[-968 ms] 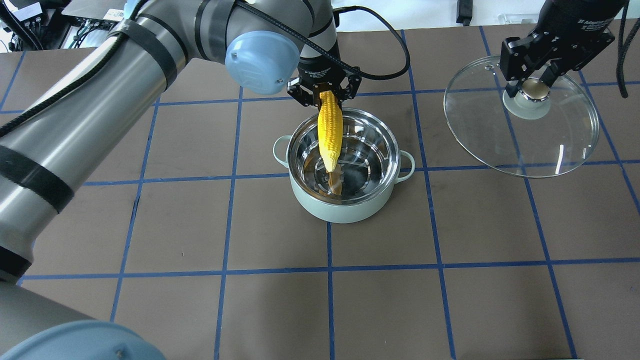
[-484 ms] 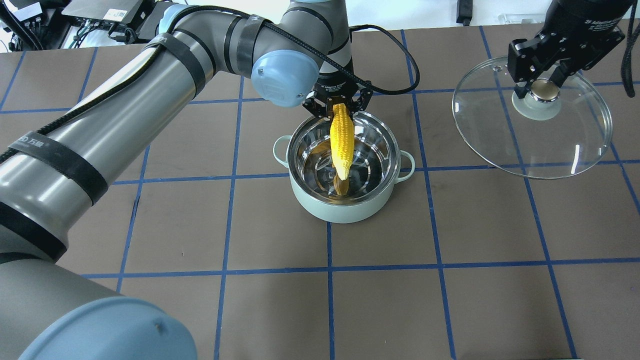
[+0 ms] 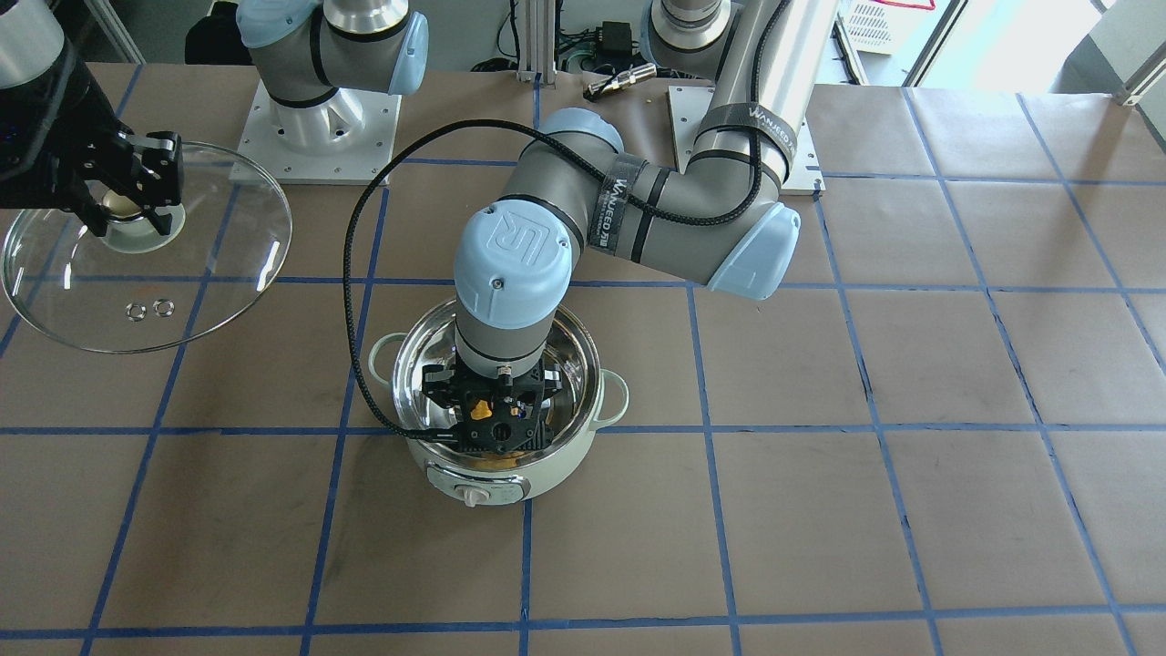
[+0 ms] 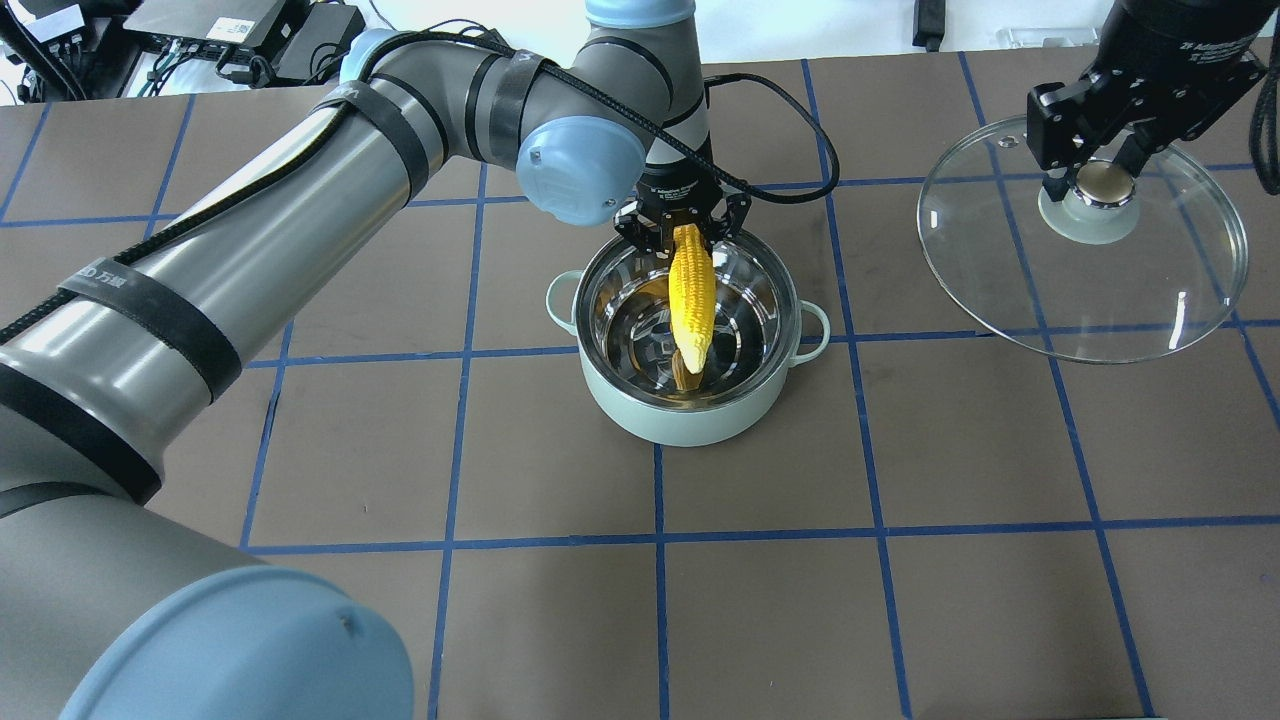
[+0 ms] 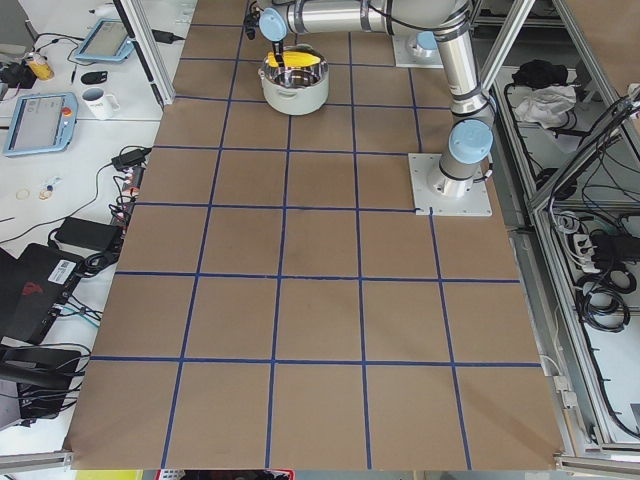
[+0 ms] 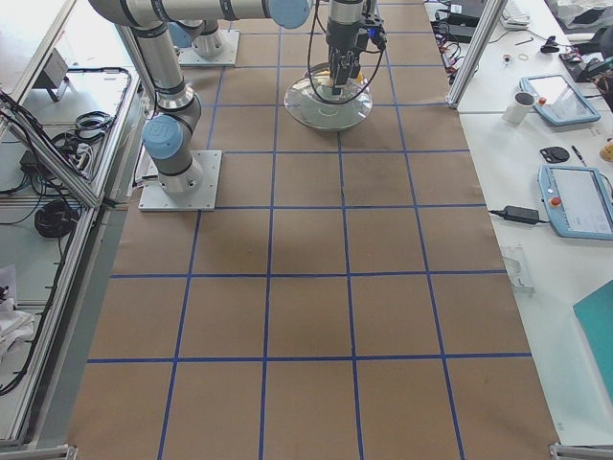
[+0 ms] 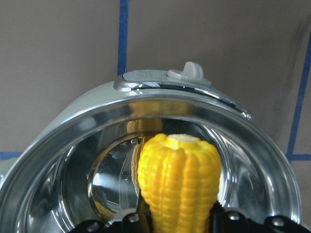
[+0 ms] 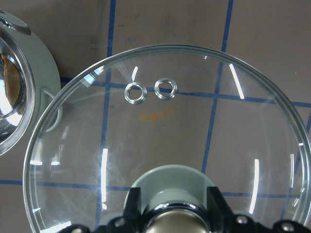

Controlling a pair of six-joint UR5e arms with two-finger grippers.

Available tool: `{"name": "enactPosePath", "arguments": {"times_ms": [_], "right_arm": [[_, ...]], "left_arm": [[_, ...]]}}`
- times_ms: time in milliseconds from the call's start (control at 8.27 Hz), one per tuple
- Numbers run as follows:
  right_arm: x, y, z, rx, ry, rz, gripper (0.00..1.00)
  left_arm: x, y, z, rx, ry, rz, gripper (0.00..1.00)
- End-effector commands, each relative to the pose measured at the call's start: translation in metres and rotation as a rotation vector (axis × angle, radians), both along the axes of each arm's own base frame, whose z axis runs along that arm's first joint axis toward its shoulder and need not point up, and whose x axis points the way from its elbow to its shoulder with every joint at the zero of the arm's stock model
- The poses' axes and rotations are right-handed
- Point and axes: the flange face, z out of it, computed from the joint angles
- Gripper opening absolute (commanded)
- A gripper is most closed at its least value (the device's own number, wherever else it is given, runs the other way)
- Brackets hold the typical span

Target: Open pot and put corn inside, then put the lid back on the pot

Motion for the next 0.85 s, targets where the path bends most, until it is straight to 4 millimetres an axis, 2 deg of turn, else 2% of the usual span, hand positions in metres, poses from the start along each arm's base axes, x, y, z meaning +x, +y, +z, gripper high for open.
{"name": "enactPosePath", "arguments": {"times_ms": [0,121,363,484,726], "right_arm": [[0.001,0.001,0.0,0.002,0.007,0.002,0.2],[0.0,0.0,0.0,0.004,0.009,0.003,0.2],[0.0,0.001,0.0,0.003,0.01,0.004,0.2],[0.002,0.001,0.0,0.007,0.0,0.004,0.2],[0.005,0.002,0.0,0.007,-0.002,0.008,0.18]], "left_arm": [[-0.001,0.001,-0.004,0.011,0.011,-0.007,0.32],[-0.002,0.0,-0.013,0.026,0.011,0.0,0.39],[-0.004,-0.001,-0.024,0.051,0.023,-0.002,0.75],[-0.004,0.0,-0.021,0.047,0.026,-0.001,0.86],[-0.004,0.007,0.003,0.03,0.053,-0.003,0.95]]}}
